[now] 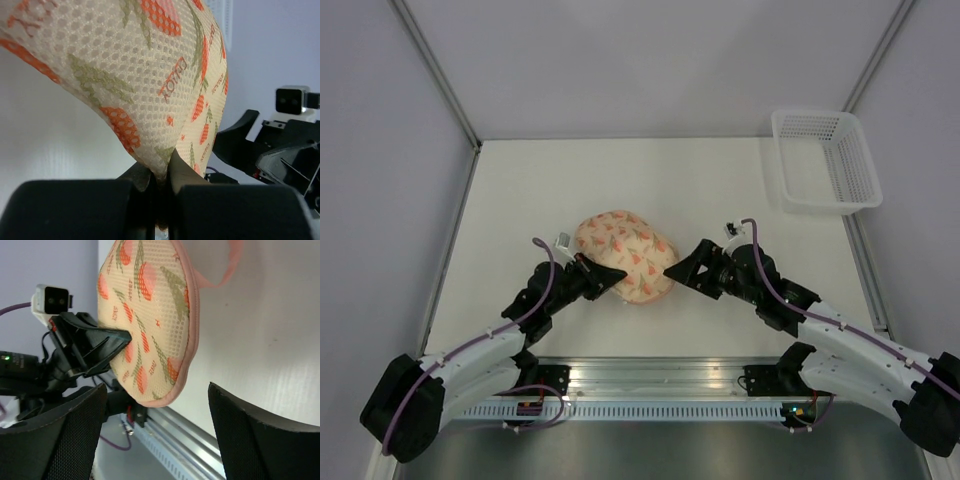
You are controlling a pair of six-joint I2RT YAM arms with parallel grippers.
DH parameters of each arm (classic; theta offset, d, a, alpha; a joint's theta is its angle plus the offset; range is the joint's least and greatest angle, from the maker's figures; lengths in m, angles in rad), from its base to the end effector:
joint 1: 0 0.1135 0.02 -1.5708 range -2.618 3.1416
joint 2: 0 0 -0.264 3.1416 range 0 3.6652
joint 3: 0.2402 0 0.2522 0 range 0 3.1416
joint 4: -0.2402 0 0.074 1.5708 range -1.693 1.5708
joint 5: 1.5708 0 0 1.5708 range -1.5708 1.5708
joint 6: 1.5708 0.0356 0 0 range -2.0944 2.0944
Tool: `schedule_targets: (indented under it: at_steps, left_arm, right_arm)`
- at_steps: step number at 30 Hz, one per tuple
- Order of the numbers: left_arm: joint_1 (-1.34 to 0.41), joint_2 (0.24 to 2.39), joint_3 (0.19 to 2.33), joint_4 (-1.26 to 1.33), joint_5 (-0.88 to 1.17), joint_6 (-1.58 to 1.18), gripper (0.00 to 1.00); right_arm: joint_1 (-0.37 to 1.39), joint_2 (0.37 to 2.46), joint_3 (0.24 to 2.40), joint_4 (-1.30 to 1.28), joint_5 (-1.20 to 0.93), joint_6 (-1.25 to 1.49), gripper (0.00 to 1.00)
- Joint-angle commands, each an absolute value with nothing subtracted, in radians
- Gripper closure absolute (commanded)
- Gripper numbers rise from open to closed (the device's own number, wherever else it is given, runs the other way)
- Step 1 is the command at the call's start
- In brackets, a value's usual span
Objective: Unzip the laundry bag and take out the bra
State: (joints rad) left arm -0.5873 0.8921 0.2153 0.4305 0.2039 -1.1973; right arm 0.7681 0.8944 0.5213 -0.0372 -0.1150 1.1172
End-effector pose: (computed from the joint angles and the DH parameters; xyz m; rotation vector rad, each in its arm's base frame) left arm 0.1528 -0.1104 0.1858 -0.4620 2.0148 -1.3831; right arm 0.1446 0.1454 0.2423 0.3052 2.2163 1.2614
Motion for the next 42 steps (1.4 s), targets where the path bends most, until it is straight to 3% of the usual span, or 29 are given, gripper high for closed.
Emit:
schedule_targets:
  at_steps: [1, 11, 18, 24, 42]
  left_arm:
    - [-0.612, 0.882, 0.284, 0.33, 0.069, -1.291, 0.98]
    - [-0.701, 1.087, 0.561, -0.093, -0.238, -1.555, 0.98]
    - [-0.759, 1.278, 0.794, -0.264, -0.242, -1.654, 0.98]
    - [-0.782, 1.321, 0.828, -0.369, -0.236, -1.698, 0.98]
    - [-0.782, 1.351, 0.779, -0.31, -0.089, -1.66, 0.98]
  right_arm:
    - [0.769, 0.888, 0.574, -0.257, 0.02, 0.968, 0.14]
    - [0.892, 0.959, 0.574, -0.176, 0.084, 0.853, 0.24]
    - [1.014, 1.092, 0.626, -0.081, 0.205, 0.821, 0.31]
    - [1.063, 1.155, 0.686, -0.069, 0.327, 0.773, 0.34]
    - [1.063, 1.27, 0.7, 0.028, 0.186, 0.678, 0.37]
